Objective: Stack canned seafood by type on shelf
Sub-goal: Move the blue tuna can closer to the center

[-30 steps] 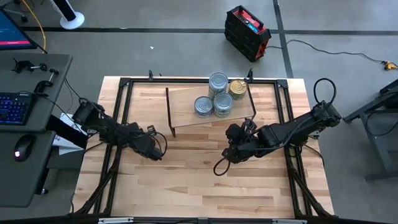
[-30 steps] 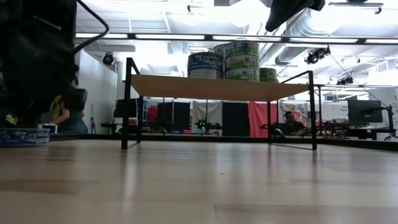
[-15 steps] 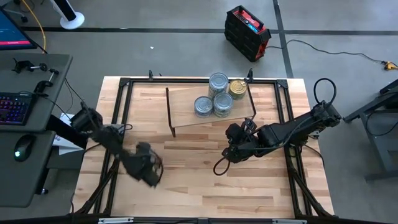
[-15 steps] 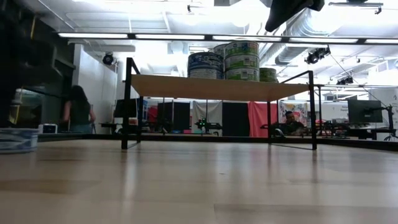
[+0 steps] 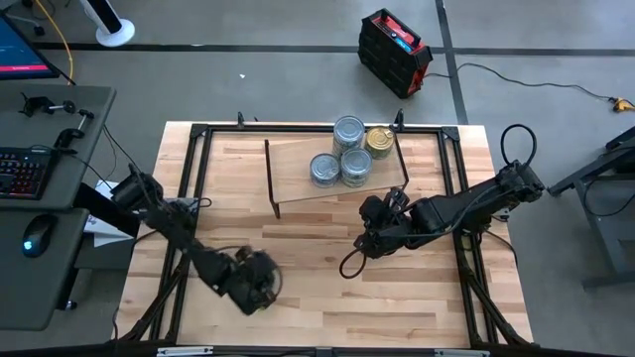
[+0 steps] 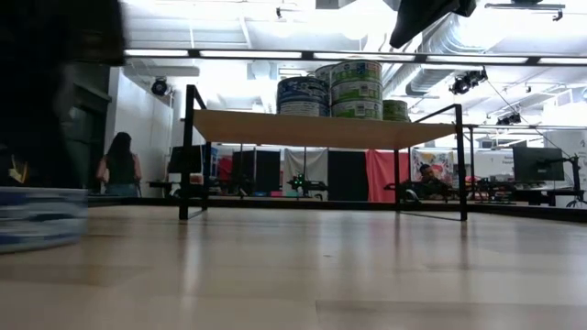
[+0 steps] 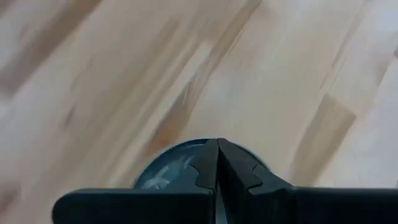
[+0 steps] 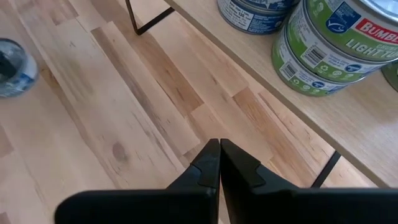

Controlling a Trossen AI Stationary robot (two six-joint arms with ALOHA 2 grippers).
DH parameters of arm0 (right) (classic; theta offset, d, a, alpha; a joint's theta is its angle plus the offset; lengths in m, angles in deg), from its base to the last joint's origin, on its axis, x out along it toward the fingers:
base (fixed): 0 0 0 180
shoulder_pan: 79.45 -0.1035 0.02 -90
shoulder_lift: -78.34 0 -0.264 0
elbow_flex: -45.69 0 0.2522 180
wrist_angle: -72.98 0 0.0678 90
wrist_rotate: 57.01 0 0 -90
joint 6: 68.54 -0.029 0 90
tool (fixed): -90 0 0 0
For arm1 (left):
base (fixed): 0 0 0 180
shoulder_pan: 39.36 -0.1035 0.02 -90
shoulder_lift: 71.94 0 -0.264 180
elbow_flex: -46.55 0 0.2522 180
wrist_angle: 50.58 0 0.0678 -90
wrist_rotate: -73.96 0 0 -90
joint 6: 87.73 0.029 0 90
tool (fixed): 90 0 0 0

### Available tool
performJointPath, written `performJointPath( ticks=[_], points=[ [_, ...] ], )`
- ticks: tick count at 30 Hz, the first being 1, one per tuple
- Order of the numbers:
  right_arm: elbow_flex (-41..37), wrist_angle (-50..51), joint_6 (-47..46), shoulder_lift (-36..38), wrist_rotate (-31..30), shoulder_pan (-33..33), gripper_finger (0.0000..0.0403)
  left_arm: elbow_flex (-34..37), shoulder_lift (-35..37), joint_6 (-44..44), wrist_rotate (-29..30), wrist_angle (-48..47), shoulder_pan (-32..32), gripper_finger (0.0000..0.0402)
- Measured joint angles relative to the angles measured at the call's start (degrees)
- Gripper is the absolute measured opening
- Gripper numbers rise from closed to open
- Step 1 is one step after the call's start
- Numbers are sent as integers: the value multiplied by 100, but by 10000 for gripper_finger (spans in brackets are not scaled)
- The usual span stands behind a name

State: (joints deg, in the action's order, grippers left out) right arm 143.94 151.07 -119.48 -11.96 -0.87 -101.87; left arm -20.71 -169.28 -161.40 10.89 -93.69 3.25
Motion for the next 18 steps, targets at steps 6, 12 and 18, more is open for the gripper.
performJointPath(
  ticks=[6,12,18],
  points=[
    [0,-6,164,0,137,0,0,18,-11,2801,143,1673,-898,1],
    [0,-17,255,0,278,0,0,-336,162,4437,152,2522,-1644,1],
    [0,19,240,2,286,0,0,-626,1294,3651,1355,1139,-1769,1]
  ],
)
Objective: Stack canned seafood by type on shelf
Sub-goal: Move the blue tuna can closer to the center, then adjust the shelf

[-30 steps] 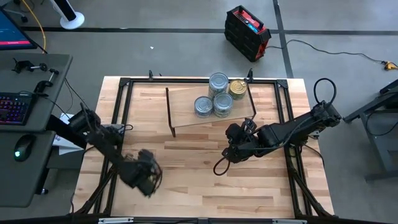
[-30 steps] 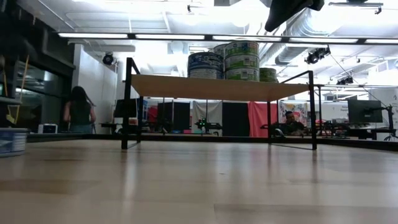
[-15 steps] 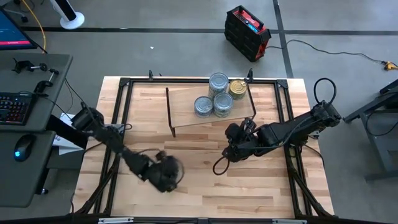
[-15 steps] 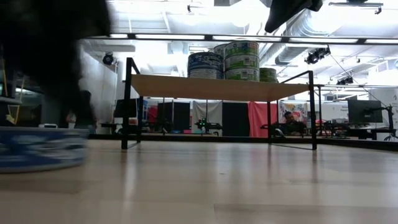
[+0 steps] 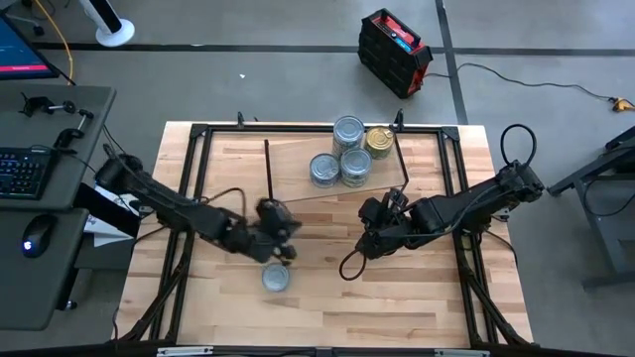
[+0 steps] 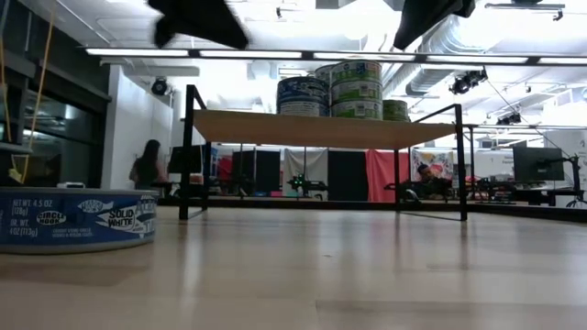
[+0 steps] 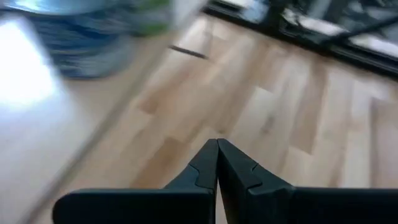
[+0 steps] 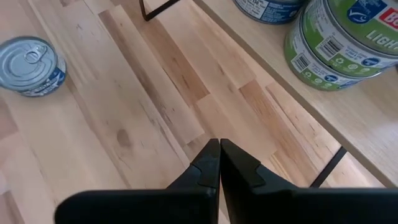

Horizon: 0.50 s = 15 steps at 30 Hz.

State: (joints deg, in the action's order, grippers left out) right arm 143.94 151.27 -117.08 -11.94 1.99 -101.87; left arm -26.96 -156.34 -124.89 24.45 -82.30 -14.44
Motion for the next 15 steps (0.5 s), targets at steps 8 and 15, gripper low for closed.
performJointPath(
  ticks=[8,15],
  points=[
    [0,4,114,0,-130,50,0,1175,1250,-1893,615,-657,502,0],
    [0,-34,155,0,-158,118,0,2318,1514,-2249,817,1087,354,0]
  ],
)
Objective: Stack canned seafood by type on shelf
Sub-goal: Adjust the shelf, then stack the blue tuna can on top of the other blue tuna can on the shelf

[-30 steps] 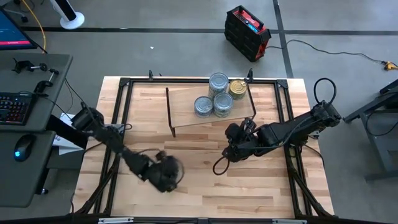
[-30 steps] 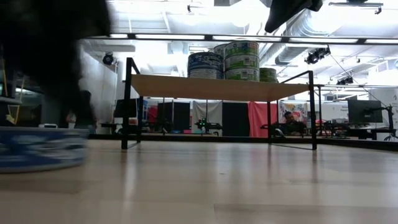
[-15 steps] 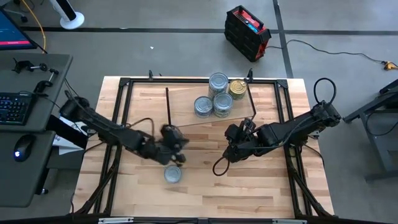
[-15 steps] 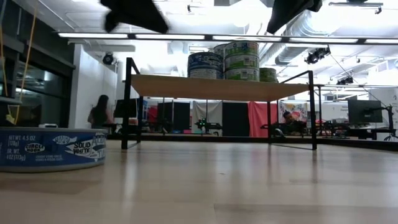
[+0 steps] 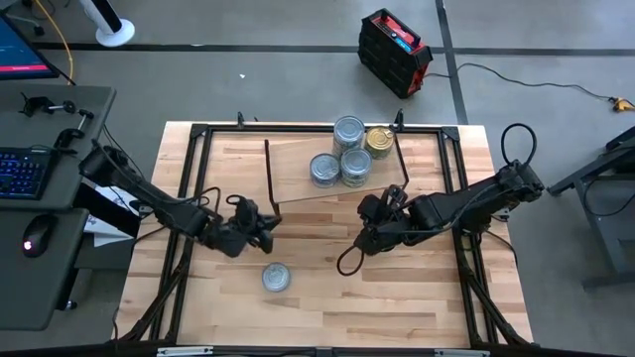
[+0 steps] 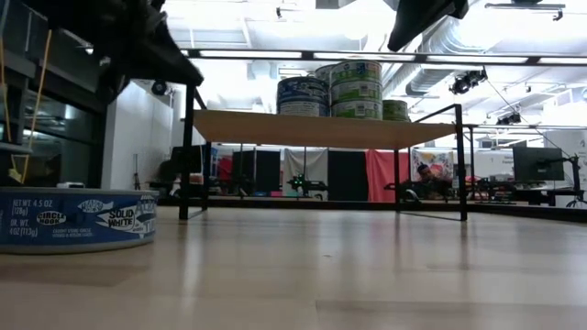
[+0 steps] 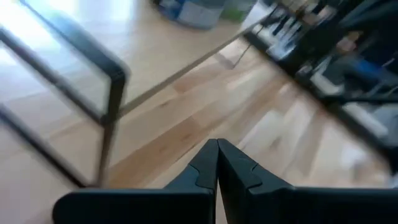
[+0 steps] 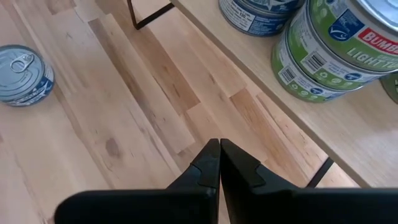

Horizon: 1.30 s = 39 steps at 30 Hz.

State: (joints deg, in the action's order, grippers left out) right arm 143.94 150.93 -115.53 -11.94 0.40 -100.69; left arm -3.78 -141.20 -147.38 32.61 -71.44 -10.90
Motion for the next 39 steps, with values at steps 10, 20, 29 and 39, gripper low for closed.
performJointPath(
  ticks=[10,20,29,39],
  points=[
    [0,-69,70,0,1,0,0,325,3,160,87,435,-709,0],
    [0,-189,-102,0,3,-2,0,325,212,688,56,54,-1223,0],
    [0,-417,-115,0,3,-2,0,325,753,1055,90,-686,-1954,0],
    [0,-1037,33,-73,917,10,0,327,1471,1236,-1695,-848,-1565,0]
  ],
)
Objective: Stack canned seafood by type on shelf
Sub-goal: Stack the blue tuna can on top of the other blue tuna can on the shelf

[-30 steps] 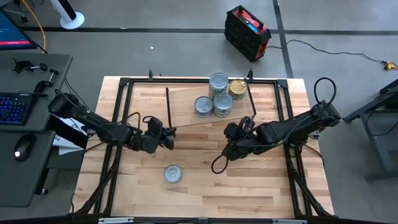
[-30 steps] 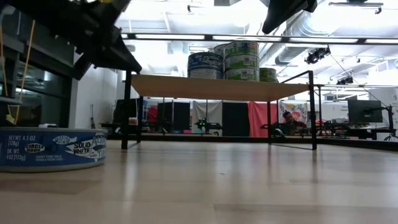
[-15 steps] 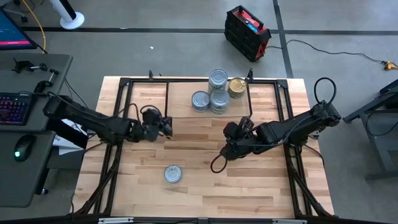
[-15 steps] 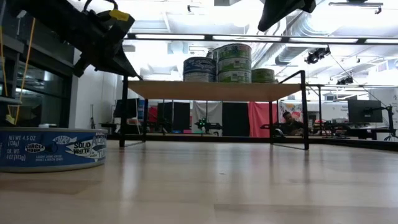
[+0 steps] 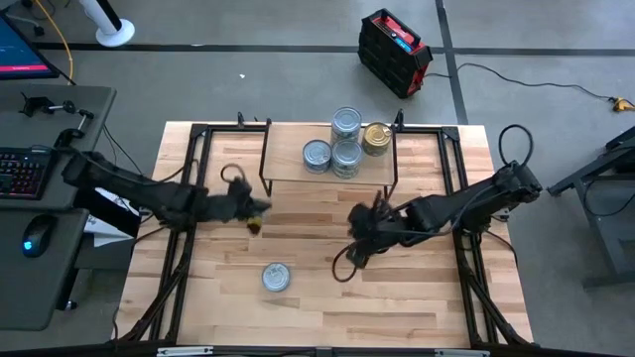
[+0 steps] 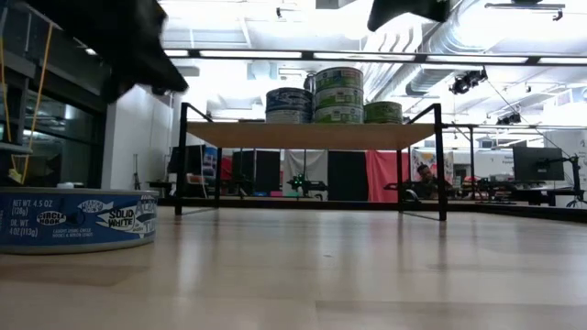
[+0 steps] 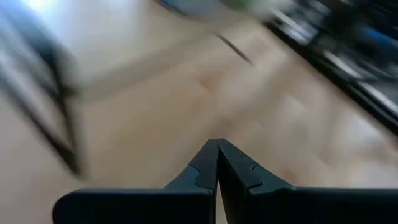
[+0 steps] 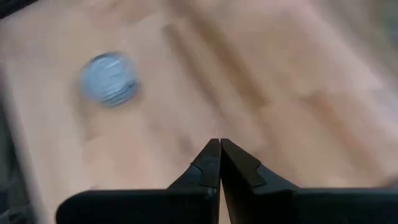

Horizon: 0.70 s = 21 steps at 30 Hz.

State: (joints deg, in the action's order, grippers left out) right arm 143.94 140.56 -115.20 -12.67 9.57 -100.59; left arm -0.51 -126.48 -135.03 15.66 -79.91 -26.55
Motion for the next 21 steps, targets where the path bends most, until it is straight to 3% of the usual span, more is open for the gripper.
performJointPath(
  ticks=[6,12,16,21],
  points=[
    [2,-1146,950,-752,1349,75,0,0,135,-883,-209,-57,1870,0],
    [-2,-2586,1707,-1921,3120,342,0,-2,-869,-1774,155,288,3550,0],
    [-2,-3514,1674,-2464,3771,472,0,-98,-1855,-1639,149,544,3691,0],
    [-2,-4201,1673,-2884,3719,554,0,-253,-2682,-815,66,836,3379,0]
  ],
)
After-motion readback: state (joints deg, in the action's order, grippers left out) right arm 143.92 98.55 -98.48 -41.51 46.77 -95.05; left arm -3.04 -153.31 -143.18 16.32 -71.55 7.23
